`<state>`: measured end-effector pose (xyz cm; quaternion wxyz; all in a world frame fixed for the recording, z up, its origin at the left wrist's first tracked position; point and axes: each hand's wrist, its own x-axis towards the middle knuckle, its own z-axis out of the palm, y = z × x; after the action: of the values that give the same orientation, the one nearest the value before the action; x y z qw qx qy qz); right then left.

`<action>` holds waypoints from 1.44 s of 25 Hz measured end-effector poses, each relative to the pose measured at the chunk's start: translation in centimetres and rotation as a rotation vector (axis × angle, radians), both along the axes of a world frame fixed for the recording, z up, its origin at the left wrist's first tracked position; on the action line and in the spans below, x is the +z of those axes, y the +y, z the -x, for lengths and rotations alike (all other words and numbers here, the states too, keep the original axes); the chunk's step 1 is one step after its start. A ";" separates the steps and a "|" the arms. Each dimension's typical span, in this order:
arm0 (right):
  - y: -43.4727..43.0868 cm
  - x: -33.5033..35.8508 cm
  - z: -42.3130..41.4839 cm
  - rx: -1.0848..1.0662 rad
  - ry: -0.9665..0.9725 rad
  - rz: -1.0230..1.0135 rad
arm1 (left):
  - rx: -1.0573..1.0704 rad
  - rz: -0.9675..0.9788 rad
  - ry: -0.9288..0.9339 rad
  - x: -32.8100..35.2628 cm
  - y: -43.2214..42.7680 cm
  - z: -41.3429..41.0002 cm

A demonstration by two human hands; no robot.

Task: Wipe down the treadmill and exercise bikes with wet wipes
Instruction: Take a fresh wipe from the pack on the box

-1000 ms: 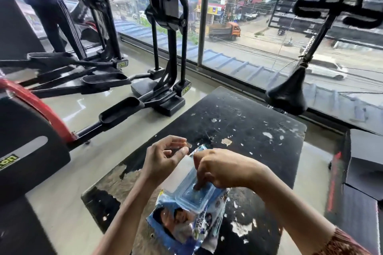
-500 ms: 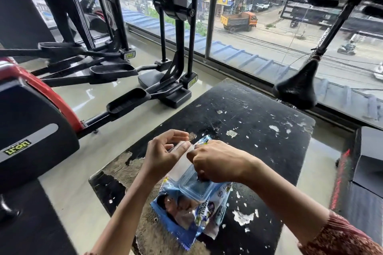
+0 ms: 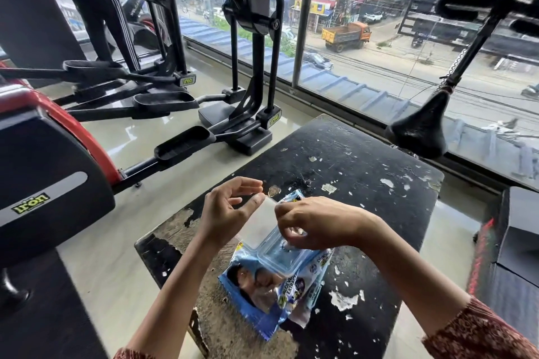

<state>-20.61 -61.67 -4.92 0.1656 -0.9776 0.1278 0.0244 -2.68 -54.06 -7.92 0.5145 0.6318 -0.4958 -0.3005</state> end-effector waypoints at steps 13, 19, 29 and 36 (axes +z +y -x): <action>-0.1 0.3 1.2 -0.029 -0.064 -0.065 | -0.018 0.000 -0.001 0.1 0.4 0.5; 0.2 0.6 1.2 -0.077 -0.097 -0.039 | -0.019 -0.004 0.009 0.2 0.4 0.7; 0.8 1.6 0.9 -0.359 -0.211 -0.187 | -0.030 -0.008 0.010 -0.1 0.6 0.7; 0.9 1.5 0.9 -0.472 -0.316 -0.303 | -0.030 0.004 -0.006 0.1 0.5 0.7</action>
<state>-21.51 -60.81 -3.45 0.3282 -0.8767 0.3189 -0.1481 -3.36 -53.56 -7.80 0.5097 0.6243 -0.5073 -0.3051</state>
